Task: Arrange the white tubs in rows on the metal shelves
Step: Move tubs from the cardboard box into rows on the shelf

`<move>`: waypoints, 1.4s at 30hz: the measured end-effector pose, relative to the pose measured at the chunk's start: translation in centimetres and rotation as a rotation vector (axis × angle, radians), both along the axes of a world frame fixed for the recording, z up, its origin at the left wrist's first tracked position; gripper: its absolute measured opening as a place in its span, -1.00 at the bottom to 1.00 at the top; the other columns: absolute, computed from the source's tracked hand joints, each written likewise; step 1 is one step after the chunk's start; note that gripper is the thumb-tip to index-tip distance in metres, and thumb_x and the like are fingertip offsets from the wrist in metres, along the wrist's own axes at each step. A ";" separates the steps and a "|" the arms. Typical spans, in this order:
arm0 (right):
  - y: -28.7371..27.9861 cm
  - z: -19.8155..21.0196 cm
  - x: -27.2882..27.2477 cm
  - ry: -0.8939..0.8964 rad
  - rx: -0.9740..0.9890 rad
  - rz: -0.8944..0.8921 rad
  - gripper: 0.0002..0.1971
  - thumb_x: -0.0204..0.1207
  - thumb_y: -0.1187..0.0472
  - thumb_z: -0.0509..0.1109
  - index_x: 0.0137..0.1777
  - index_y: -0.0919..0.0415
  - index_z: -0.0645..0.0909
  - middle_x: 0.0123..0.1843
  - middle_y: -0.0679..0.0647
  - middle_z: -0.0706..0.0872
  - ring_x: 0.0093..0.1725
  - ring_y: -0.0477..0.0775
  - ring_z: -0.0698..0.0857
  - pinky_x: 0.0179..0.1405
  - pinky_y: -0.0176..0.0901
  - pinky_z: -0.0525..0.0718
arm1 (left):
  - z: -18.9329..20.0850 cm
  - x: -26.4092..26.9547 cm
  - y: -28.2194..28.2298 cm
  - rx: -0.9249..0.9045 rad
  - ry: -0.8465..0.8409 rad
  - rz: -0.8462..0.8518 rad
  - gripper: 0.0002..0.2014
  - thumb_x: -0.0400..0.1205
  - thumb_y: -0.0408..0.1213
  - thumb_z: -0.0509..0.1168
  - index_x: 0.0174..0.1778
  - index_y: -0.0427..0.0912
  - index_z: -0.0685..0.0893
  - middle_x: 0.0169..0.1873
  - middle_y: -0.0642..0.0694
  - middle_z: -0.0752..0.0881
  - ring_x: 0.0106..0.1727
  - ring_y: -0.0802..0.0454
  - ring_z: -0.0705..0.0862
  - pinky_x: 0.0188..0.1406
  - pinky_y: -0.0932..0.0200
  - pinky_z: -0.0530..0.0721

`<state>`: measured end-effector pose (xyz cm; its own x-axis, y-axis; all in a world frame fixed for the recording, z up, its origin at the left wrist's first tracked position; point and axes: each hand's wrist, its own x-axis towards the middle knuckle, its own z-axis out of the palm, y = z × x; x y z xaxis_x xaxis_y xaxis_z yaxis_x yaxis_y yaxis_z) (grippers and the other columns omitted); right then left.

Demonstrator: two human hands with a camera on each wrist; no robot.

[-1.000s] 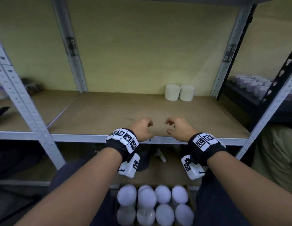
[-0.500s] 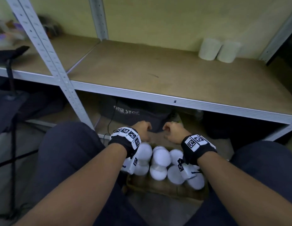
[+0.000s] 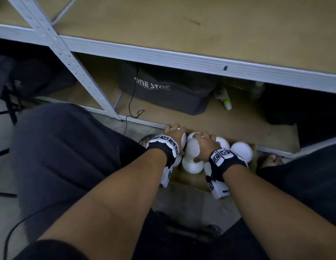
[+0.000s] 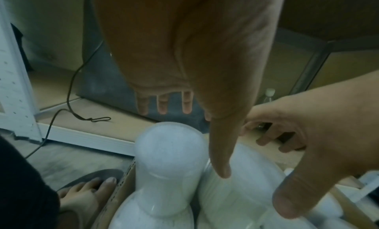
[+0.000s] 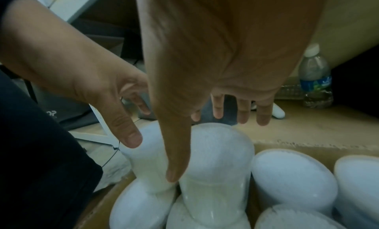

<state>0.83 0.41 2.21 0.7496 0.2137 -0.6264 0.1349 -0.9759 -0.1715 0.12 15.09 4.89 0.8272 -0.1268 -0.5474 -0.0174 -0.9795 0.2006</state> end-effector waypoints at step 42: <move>-3.6 25.0 -0.1 -0.402 0.342 -0.130 -0.07 0.11 0.09 0.63 0.49 -0.13 0.27 0.35 -0.02 0.29 0.34 0.23 0.33 0.29 0.16 0.55 | 21.2 1.7 0.3 -0.186 -0.429 -0.013 -0.19 0.22 0.00 0.54 0.41 0.20 0.37 0.26 -0.05 0.45 0.31 -0.18 0.39 0.27 -0.05 0.51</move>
